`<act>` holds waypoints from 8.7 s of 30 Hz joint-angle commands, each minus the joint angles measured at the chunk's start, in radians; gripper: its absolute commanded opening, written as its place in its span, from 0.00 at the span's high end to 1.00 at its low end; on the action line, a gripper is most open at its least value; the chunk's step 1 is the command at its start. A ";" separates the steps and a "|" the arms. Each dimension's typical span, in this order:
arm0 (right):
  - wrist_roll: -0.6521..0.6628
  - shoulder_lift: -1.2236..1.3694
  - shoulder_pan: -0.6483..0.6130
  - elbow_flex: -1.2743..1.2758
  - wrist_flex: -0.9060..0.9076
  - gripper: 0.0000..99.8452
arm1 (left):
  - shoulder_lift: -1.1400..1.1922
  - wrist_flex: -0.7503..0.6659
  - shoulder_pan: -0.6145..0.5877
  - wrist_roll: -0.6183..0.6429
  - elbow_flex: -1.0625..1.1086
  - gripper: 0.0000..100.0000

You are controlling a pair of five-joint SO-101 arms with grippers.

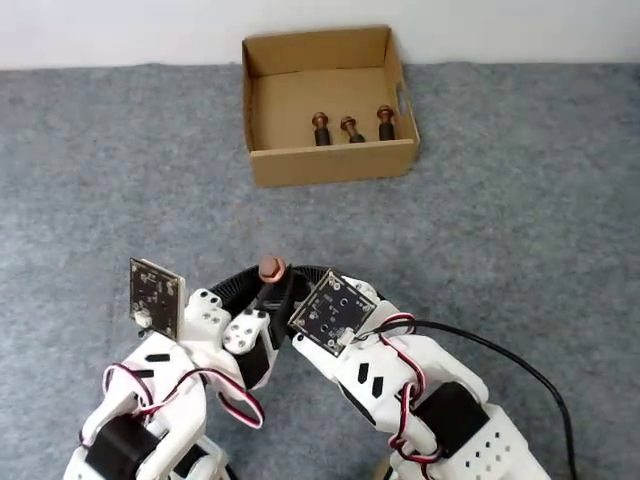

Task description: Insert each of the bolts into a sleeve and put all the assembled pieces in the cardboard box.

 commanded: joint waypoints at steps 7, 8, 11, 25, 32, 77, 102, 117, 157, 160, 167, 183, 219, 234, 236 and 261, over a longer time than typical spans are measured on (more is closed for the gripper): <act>0.008 -0.013 0.001 -0.069 -0.018 0.99 | 0.015 0.051 0.017 -0.074 -0.058 0.84; 0.008 -0.013 0.002 -0.069 -0.018 0.99 | 0.017 0.055 0.015 -0.075 -0.064 0.84; 0.006 -0.013 0.002 -0.069 -0.018 0.99 | 0.014 0.057 0.015 -0.077 -0.077 0.84; 0.002 -0.013 0.076 -0.069 -0.018 0.99 | 0.020 0.121 -0.146 -0.167 -0.220 0.83; -0.091 -0.002 0.127 -0.068 -0.013 0.99 | 0.014 0.120 -0.233 -0.170 -0.251 0.88; -0.279 2.115 0.435 -2.176 0.073 0.99 | 0.020 -0.195 -0.689 -0.367 0.556 1.00; -0.210 2.502 0.334 -2.391 0.145 0.86 | 0.020 -0.193 -0.689 -0.367 0.556 1.00; -0.216 2.486 0.311 -2.762 0.627 0.99 | 0.014 -0.221 -0.928 -0.164 0.556 1.00; -0.830 1.831 -0.008 -1.714 0.987 0.80 | 0.014 -0.222 -0.928 -0.161 0.556 1.00; -0.839 1.873 -0.025 -1.714 0.937 0.79 | 0.014 -0.222 -0.928 -0.161 0.556 1.00; -0.852 1.995 -0.025 -1.714 0.834 0.84 | 0.015 -0.222 -0.928 -0.161 0.556 1.00; -0.891 2.152 0.048 -1.714 0.743 0.84 | 0.015 -0.222 -0.928 -0.161 0.556 1.00; -0.882 1.819 0.182 -1.857 1.030 0.99 | 0.015 -0.221 -0.927 -0.163 0.556 1.00; -0.882 1.144 0.458 -1.234 1.027 0.99 | 0.020 -0.054 -0.747 -0.101 0.265 0.99; -0.882 1.063 0.507 -1.135 1.026 0.99 | 0.021 0.038 -0.671 -0.043 0.180 0.99; -0.660 0.239 0.898 -0.302 0.714 0.99 | 0.522 0.293 -0.267 0.244 -0.360 0.99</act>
